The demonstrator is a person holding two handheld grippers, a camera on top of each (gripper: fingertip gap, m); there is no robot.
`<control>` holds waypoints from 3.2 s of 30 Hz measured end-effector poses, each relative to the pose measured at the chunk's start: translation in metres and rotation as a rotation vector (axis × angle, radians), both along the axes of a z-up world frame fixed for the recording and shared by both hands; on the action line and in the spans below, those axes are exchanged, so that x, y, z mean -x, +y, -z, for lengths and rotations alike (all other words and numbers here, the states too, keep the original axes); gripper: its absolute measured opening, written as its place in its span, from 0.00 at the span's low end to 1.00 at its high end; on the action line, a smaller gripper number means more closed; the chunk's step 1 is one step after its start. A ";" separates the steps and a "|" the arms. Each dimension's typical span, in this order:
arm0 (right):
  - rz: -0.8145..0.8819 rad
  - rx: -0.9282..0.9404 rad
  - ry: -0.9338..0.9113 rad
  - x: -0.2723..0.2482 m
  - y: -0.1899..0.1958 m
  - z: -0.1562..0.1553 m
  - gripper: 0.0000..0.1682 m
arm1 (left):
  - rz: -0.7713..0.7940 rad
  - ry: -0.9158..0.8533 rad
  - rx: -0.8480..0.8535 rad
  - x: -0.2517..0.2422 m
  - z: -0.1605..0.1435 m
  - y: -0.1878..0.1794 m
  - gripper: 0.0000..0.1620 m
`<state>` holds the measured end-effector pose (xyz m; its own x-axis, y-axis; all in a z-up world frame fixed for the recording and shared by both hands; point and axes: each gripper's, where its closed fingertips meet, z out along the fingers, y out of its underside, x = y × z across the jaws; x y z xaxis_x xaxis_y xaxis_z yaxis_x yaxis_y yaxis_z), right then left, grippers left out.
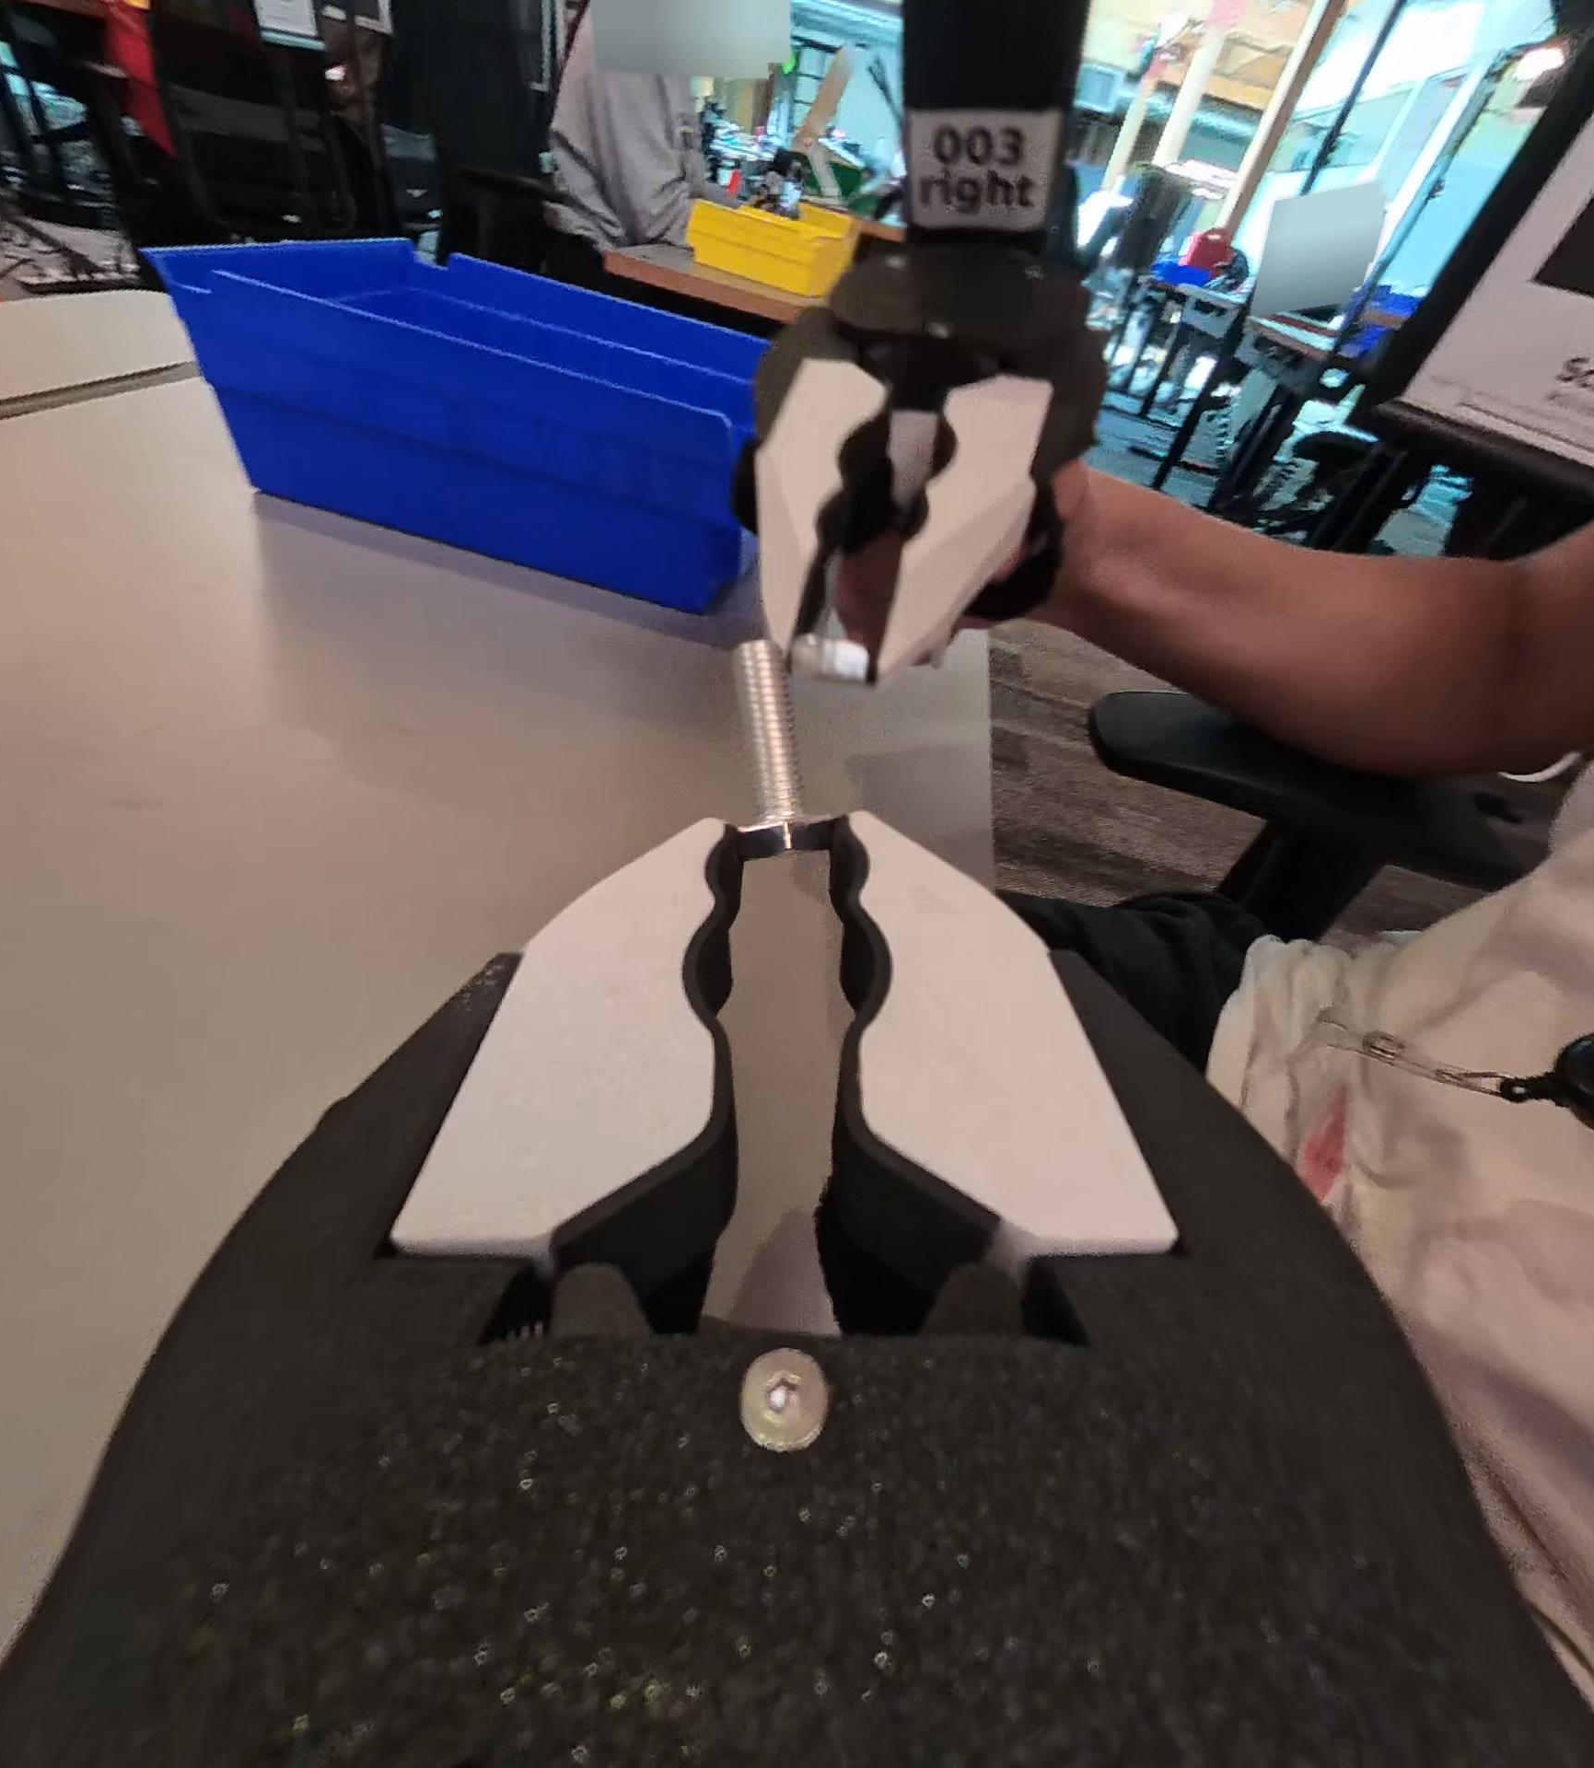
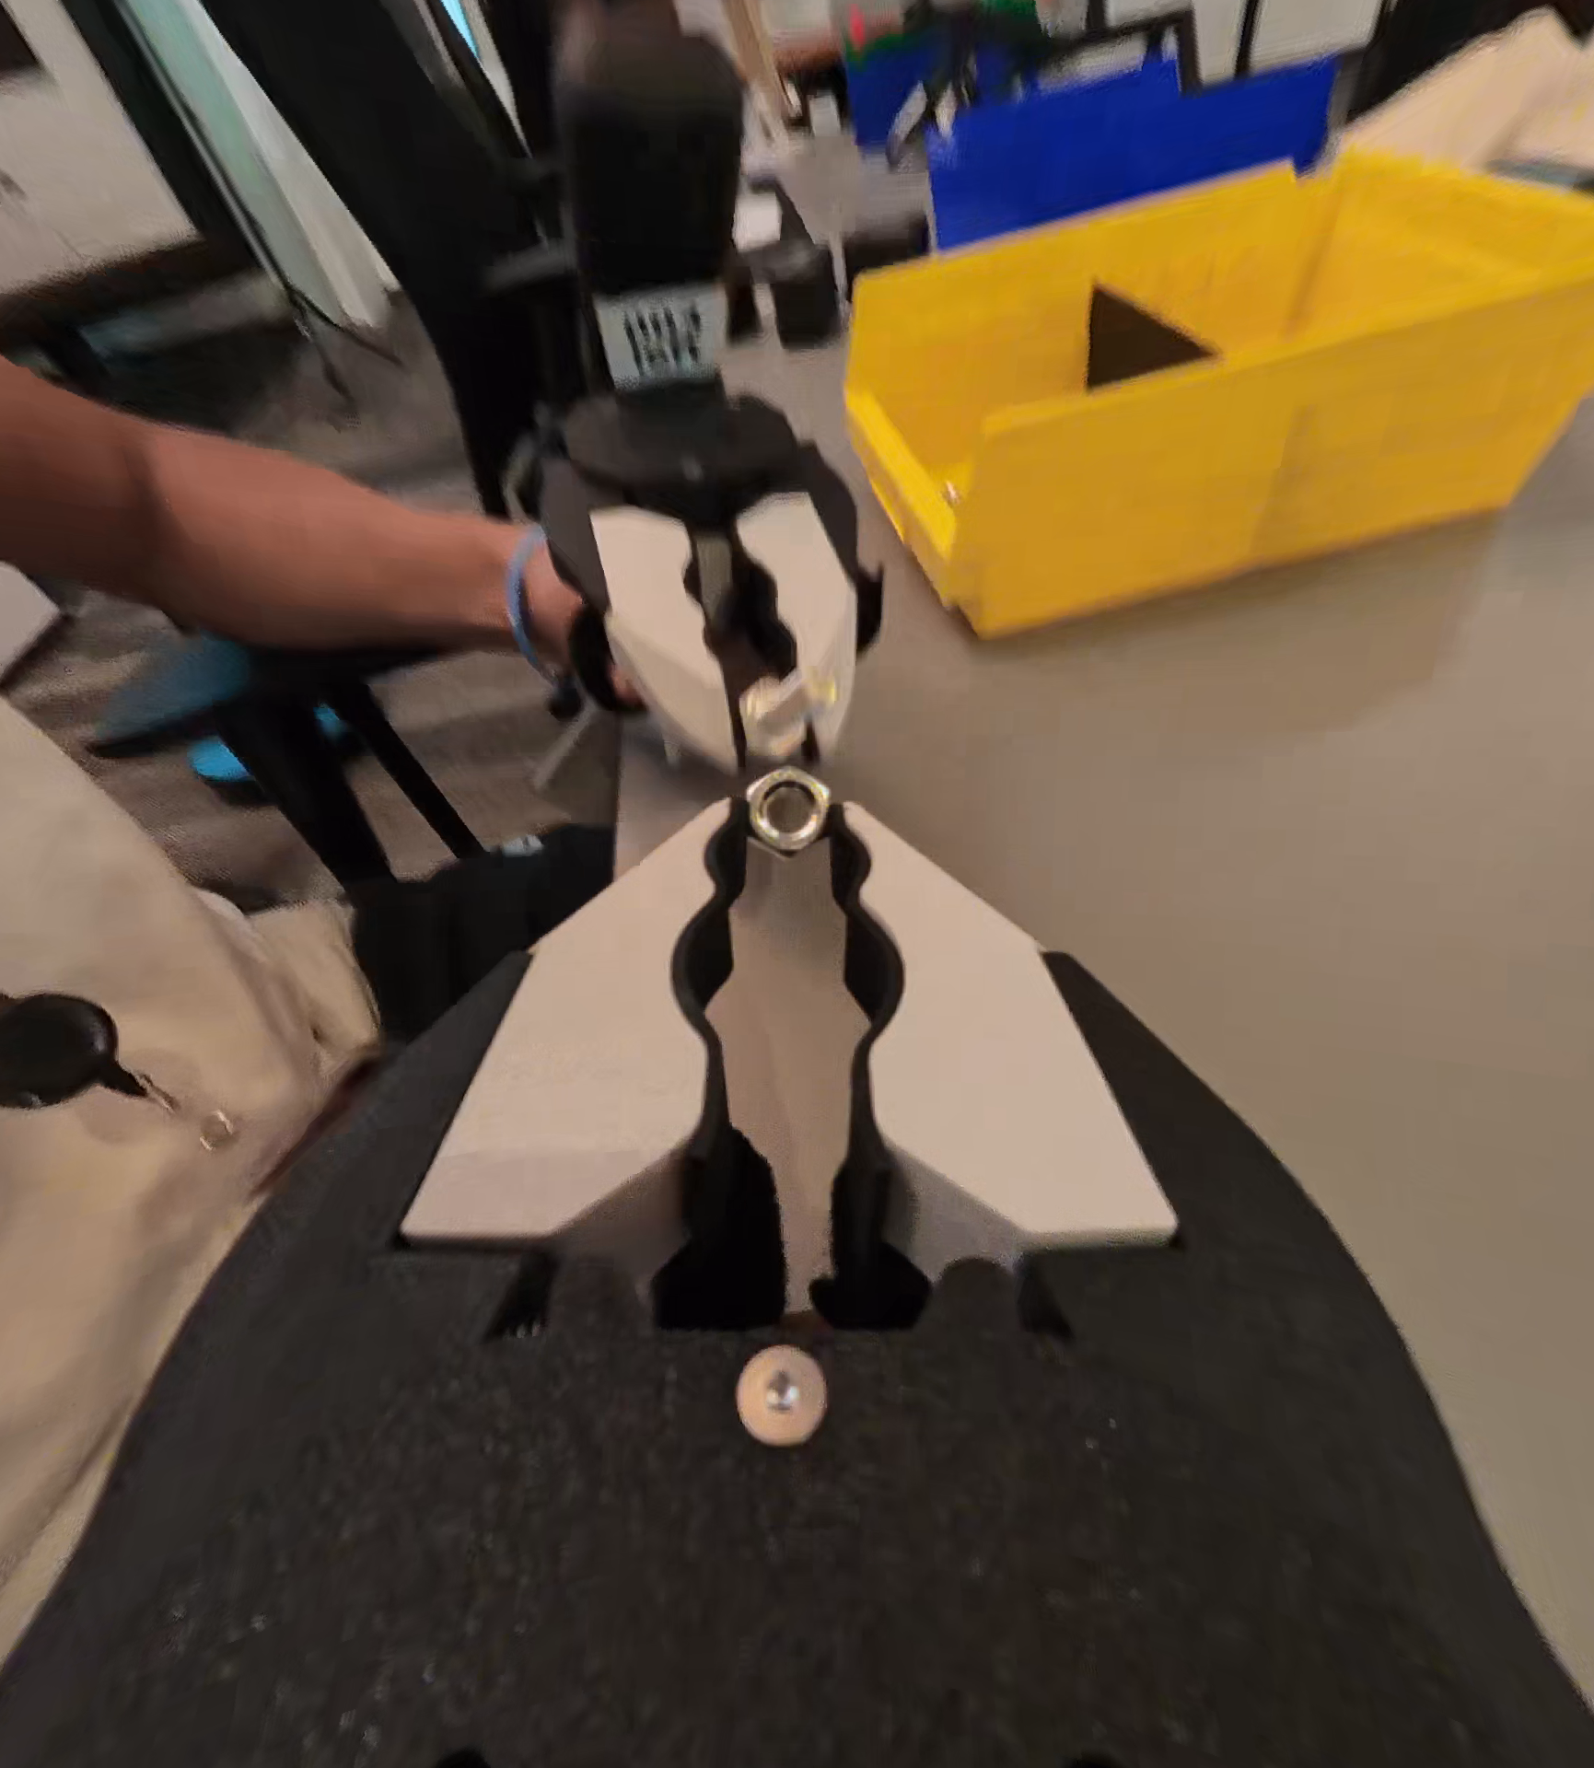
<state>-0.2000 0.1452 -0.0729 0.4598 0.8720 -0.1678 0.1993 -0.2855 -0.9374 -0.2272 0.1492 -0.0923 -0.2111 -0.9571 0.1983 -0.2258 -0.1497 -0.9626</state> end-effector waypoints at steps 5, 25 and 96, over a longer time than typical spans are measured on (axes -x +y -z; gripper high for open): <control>-0.070 0.000 0.074 0.017 0.010 -0.015 0.10 | 0.032 -0.011 -0.020 0.000 -0.003 -0.009 0.11; -0.161 0.056 0.245 0.024 0.005 -0.019 0.10 | 0.058 -0.035 0.021 0.005 -0.010 -0.012 0.11; 0.154 0.466 0.271 0.017 0.031 0.014 0.14 | -0.209 0.183 -0.265 0.003 0.020 0.021 0.11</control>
<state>-0.2173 0.1764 -0.0872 0.4624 0.6038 -0.6494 -0.1078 -0.6886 -0.7171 -0.2302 0.1701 -0.1127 0.0102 -0.9989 -0.0452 -0.3884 0.0376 -0.9207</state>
